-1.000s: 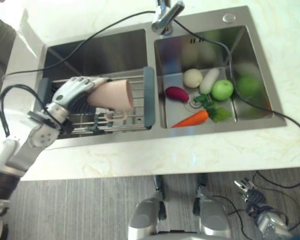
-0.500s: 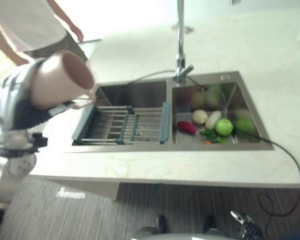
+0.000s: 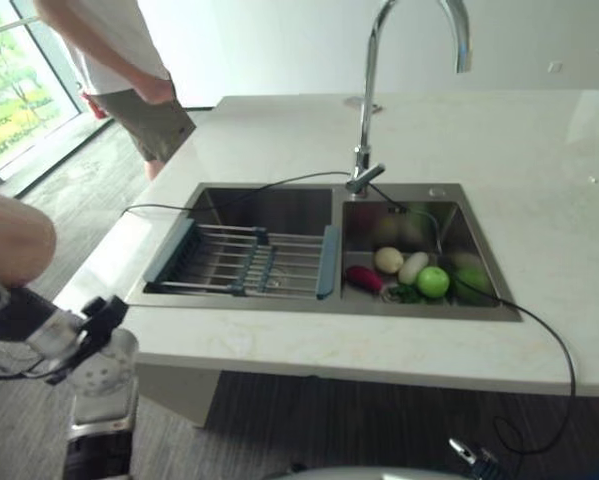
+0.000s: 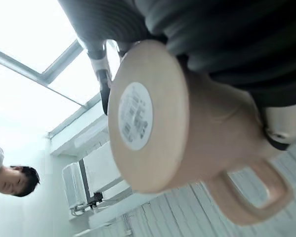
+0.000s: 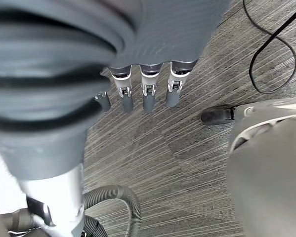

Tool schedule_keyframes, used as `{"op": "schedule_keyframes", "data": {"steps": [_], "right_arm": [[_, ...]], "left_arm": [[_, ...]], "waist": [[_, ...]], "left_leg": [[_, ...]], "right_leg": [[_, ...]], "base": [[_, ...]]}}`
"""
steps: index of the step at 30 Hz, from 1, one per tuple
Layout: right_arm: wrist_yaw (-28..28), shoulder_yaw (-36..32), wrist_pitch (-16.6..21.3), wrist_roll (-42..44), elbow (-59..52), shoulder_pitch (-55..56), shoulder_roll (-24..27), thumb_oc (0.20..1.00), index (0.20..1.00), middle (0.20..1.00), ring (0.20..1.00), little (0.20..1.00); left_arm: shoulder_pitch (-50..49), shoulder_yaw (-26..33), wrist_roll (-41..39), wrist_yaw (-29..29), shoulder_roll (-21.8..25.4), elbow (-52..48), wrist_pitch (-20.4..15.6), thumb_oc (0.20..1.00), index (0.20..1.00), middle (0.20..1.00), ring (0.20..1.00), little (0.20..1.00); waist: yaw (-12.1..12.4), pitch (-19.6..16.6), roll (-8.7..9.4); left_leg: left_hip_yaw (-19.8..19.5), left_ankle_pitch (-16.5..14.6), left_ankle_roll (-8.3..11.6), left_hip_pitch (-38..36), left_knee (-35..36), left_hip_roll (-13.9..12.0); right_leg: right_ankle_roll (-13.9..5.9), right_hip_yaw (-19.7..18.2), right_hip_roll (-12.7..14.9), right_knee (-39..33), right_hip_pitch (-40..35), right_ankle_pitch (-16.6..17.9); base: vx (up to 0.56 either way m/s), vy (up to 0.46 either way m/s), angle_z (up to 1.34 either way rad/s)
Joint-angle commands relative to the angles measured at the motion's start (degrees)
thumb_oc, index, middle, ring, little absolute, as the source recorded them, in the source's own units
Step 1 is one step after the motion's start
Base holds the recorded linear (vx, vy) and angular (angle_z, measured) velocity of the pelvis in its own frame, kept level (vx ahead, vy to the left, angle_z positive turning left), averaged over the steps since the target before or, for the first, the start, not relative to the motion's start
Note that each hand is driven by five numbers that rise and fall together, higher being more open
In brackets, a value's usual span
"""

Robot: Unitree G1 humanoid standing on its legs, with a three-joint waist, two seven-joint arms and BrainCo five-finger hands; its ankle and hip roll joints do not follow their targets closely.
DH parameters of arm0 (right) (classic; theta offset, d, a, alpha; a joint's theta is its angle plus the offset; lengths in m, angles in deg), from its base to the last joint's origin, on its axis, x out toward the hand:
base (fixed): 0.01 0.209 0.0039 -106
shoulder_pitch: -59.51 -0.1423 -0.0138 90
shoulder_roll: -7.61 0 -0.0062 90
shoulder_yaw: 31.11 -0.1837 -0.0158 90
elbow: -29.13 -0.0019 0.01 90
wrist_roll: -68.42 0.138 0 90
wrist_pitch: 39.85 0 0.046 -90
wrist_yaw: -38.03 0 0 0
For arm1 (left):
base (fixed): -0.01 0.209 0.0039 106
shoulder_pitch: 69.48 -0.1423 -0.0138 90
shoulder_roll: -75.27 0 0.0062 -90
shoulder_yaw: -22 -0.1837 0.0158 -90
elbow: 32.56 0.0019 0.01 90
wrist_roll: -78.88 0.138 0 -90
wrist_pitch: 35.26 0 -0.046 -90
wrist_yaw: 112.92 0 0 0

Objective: Place the dishes in the dishwasher.

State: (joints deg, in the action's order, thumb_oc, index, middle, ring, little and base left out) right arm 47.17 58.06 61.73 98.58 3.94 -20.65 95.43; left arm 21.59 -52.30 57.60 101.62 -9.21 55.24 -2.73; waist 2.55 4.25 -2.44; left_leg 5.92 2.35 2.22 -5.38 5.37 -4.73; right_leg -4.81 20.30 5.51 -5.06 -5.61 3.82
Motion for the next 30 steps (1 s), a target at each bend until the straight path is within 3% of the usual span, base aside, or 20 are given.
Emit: {"op": "schedule_keyframes", "data": {"steps": [1,5,7,8,12,13,15,17,18,19,20,21,22,23,24,25,26,30], "right_arm": [[0.63,0.3,1.08,-2.63,1.48,-4.0,0.12,1.0,1.0,1.0,1.0,1.0],[1.01,1.12,0.56,-3.52,2.01,-4.96,0.23,1.0,1.0,1.0,1.0,1.0],[1.1,1.79,0.16,-4.32,1.91,-5.58,0.24,1.0,1.0,1.0,1.0,1.0],[1.13,2.37,-0.32,-5.3,1.94,-6.43,0.45,1.0,1.0,1.0,1.0,1.0],[0.72,3.25,-0.52,-6.75,1.76,-7.34,1.1,1.0,1.0,1.0,1.0,1.0],[0.72,3.31,0.05,-6.93,1.74,-7.39,1.54,1.0,1.0,1.0,1.0,1.0],[0.31,2.74,0.15,-6.07,1.16,-7.36,1.69,1.0,1.0,1.0,1.0,1.0],[0.25,2.71,0.13,-5.79,1.0,-7.33,1.72,1.0,1.0,1.0,1.0,1.0],[-0.06,2.02,0.29,-3.44,0.26,-7.22,1.41,1.0,1.0,1.0,1.0,1.0],[-0.64,1.06,0.07,-2.56,-0.79,-6.93,0.82,1.0,1.0,1.0,1.0,1.0],[-1.23,-0.15,-0.21,-1.3,-2.22,-6.25,0.05,1.0,1.0,1.0,1.0,1.0],[-1.63,-1.06,0.0,-0.66,-4.09,-4.84,-0.19,1.0,1.0,1.0,1.0,1.0],[-1.71,-1.44,0.29,-0.44,-4.96,-4.2,-0.16,1.0,1.0,1.0,1.0,1.0],[-2.39,-2.1,0.36,-0.13,-6.13,-3.62,0.09,1.0,1.0,1.0,1.0,1.0],[-2.41,-2.26,0.37,-0.32,-6.21,-3.57,0.19,1.0,1.0,1.0,1.0,1.0],[-2.99,-3.19,1.28,0.45,-6.11,-3.58,0.39,1.0,1.0,1.0,1.0,1.0],[-3.35,-3.41,1.38,0.7,-6.33,-3.87,0.38,1.0,1.0,1.0,1.0,1.0],[-3.39,-3.36,0.48,2.74,-7.18,-5.11,-0.43,1.0,1.0,1.0,1.0,1.0]], "left_arm": [[4.9,1.48,-18.09,-16.98,1.61,-1.8,-0.6,0.2,0.2,0.2,0.2,0.2],[5.57,-0.06,-36.61,-32.86,-0.69,-2.75,6.42,0.2,0.2,0.2,0.2,0.2],[5.45,-0.87,-42.18,-36.94,-1.77,-2.14,9.57,0.2,0.2,0.2,0.2,0.2],[5.13,-1.55,-45.38,-39.19,-2.94,-1.45,13.0,0.2,0.2,0.2,0.2,0.2],[3.44,-1.54,-48.24,-41.27,-4.74,-0.32,16.17,0.2,0.2,0.2,0.2,0.2],[2.61,-0.83,-50.92,-43.17,-5.42,-0.35,18.76,0.2,0.2,0.2,0.2,0.2],[2.28,-0.17,-52.22,-44.91,-6.21,0.24,21.78,0.2,0.2,0.2,0.2,0.2],[2.23,-0.14,-52.27,-45.19,-6.31,0.39,22.15,0.2,0.2,0.2,0.2,0.2],[2.25,-1.39,-51.82,-47.32,-7.35,1.51,24.61,0.2,0.2,0.2,0.2,0.2],[2.12,-3.02,-50.35,-48.07,-8.17,1.61,24.9,0.2,0.2,0.2,0.2,0.2],[1.7,-5.47,-49.68,-49.08,-8.86,1.21,25.75,0.2,0.2,0.2,0.2,0.2],[1.82,-7.13,-48.95,-50.8,-9.08,1.49,26.57,0.2,0.2,0.2,0.2,0.2],[2.15,-7.97,-48.38,-51.3,-9.06,1.66,26.84,0.2,0.2,0.2,0.2,0.2],[2.84,-9.33,-47.32,-51.75,-8.86,1.94,27.57,0.2,0.2,0.2,0.2,0.2],[2.99,-9.58,-46.87,-51.8,-8.76,2.01,27.64,0.2,0.2,0.2,0.2,0.2],[3.83,-10.96,-46.33,-52.21,-7.62,1.37,29.78,0.2,0.2,0.2,0.2,0.2],[4.25,-11.65,-44.74,-51.58,-7.02,0.84,30.31,0.2,0.2,0.2,0.2,0.2],[3.95,-13.81,-34.04,-47.68,-3.24,-0.92,33.18,0.2,0.2,0.2,0.2,0.2]], "waist": [[0.05,4.15,0.81],[0.78,4.52,0.93],[1.27,4.73,0.92],[2.03,5.16,0.92],[3.63,6.4,0.35],[4.25,7.11,0.0],[4.19,7.4,-0.07],[4.08,7.4,-0.04],[2.92,7.31,0.92],[2.05,7.51,1.7],[0.29,7.49,1.71],[-1.28,7.22,1.52],[-1.94,6.96,1.24],[-2.95,6.44,0.01],[-3.17,6.35,-0.3],[-4.3,6.26,-1.43],[-4.3,6.27,-1.7],[-2.05,6.81,-2.11]], "left_leg": [[-1.02,-2.86,-0.3,-2.1,-1.54,3.39],[-1.78,-2.8,0.06,-1.73,-2.74,3.04],[-2.19,-2.77,0.34,-1.17,-3.83,2.94],[-2.22,-2.56,0.96,-0.1,-5.25,2.63],[-2.02,0.54,3.37,3.88,-5.7,1.12],[-1.16,1.42,4.36,5.26,-6.08,0.26],[1.51,0.51,4.33,5.43,-8.05,-0.04],[1.96,0.14,4.23,5.48,-8.61,-0.01],[6.93,-5.41,2.96,4.45,-14.53,0.38],[10.16,-8.26,1.58,3.54,-18.27,0.64],[14.66,-8.46,1.86,0.21,-23.0,-0.63],[18.27,-4.99,4.55,-3.26,-25.49,-3.42],[18.94,-4.39,5.41,-4.82,-25.42,-3.44],[17.99,-5.69,5.06,-7.79,-21.45,-0.32],[17.93,-6.22,4.78,-8.4,-20.08,0.38],[20.24,-9.47,2.4,-10.42,-14.1,1.95],[19.11,-11.73,1.1,-10.77,-11.57,3.54],[14.96,-14.29,-2.84,-9.29,-7.63,6.75]], "right_leg": [[0.57,-2.31,-2.45,6.17,-3.11,-9.08],[1.05,-1.96,-2.96,6.23,-3.53,-9.28],[1.34,-1.77,-3.18,6.26,-3.56,-9.27],[1.69,-1.24,-3.47,5.82,-3.77,-9.12],[1.91,-0.06,-4.05,3.78,-5.0,-8.66],[1.81,1.11,-3.83,3.62,-5.57,-8.96],[1.78,3.84,-3.27,3.96,-5.13,-8.93],[1.78,4.36,-3.15,4.12,-4.95,-8.96],[1.79,6.81,-1.82,5.22,-3.9,-9.28],[1.96,8.64,-0.81,6.1,-2.62,-8.25],[2.53,12.76,0.13,8.02,-0.19,-7.19],[3.05,17.33,0.96,8.06,1.11,-5.96],[3.12,19.21,1.31,8.08,1.75,-5.27],[2.87,21.46,1.92,9.48,3.59,-4.5],[2.78,21.82,2.19,10.0,4.09,-4.4],[1.63,24.14,5.3,13.48,6.75,-3.24],[0.6,24.07,6.52,14.39,7.73,-2.29],[-2.75,23.73,11.35,17.15,8.74,1.39]], "base": [[-0.03,-0.095,0.1],[-0.03,-0.116,0.1],[-0.02,-0.166,0.19],[-0.01,-0.242,0.37],[-0.04,-0.107,0.47],[-0.18,-0.084,0.42],[-0.2,-0.068,0.73],[-0.16,-0.046,1.22],[-0.34,-0.067,0.77],[-0.55,-0.051,1.43],[-0.56,0.036,2.32],[-0.53,0.101,2.71],[-0.51,0.272,2.15],[-0.35,0.296,2.16],[-0.49,0.542,2.64],[-0.42,0.495,2.19],[-0.44,0.549,1.59],[-0.25,0.361,1.15]]}}
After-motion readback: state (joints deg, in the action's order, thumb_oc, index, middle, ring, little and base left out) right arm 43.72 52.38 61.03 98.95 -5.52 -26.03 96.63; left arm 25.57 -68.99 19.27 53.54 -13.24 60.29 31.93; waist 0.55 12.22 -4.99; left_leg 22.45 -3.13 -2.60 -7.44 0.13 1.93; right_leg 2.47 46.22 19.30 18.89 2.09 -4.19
